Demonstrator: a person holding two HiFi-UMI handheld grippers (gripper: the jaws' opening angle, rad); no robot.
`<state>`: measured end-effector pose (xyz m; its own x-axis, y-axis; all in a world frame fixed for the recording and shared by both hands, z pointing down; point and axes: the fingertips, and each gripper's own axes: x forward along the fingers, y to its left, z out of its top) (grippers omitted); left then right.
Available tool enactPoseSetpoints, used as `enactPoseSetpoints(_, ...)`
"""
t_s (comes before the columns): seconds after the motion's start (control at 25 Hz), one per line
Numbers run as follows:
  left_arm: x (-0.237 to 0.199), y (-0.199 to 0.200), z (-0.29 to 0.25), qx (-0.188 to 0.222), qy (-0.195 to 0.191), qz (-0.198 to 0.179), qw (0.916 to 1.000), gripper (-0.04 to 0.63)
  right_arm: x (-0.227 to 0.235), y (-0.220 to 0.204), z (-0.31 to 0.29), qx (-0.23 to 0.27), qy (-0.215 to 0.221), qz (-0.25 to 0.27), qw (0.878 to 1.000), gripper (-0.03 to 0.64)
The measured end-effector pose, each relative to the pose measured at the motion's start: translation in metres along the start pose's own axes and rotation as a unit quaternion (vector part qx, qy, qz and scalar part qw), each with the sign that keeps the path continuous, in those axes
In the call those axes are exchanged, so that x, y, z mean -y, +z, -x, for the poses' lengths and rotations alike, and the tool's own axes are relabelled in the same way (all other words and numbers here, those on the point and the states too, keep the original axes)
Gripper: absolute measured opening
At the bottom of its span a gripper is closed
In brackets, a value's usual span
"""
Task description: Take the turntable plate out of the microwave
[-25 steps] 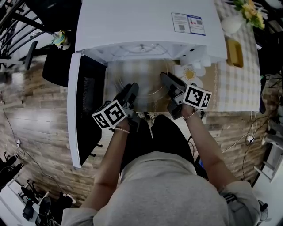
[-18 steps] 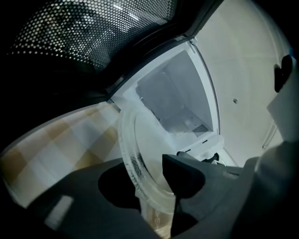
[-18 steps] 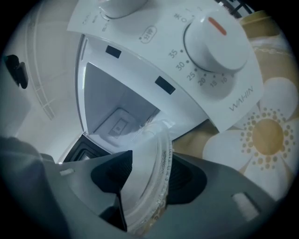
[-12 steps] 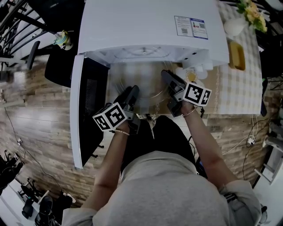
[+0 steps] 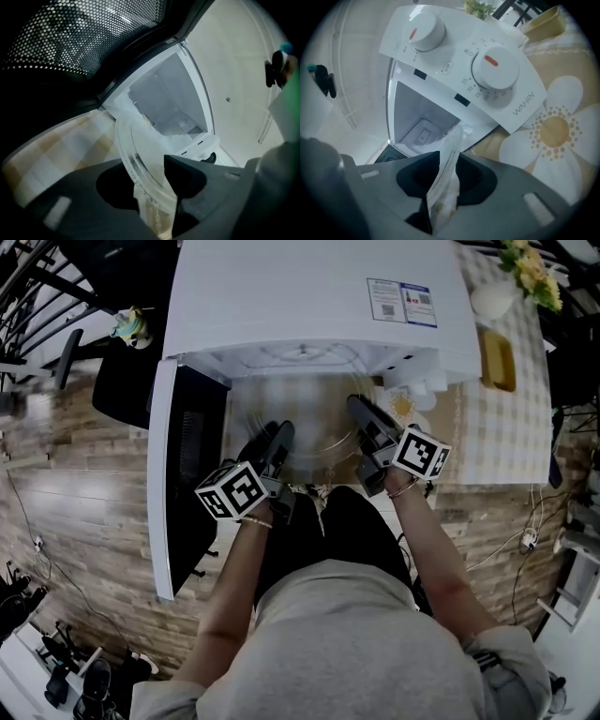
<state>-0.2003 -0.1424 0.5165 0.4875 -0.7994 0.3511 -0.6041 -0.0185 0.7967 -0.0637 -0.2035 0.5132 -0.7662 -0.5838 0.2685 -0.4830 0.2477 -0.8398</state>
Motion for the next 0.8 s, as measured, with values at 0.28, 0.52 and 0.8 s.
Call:
enactPoseSetpoints(0.28,0.012,0.009,0.003,0.018,-0.010,-0.020,0.9996,0.169,-0.005,0.003,0.008,0.015,0.001,-0.013,1.000,0.139)
enactPoseSetpoints(0.52,0.027,0.017,0.012,0.033,-0.025,-0.043,0.9982,0.170,-0.019,0.005,0.018,0.022,0.014,0.001,1.000,0.140)
enactPoseSetpoints(0.8,0.042,0.021,0.022,0.046,-0.049,-0.066,0.9956,0.176,-0.036,0.010,0.027,0.022,0.035,0.021,0.999,0.143)
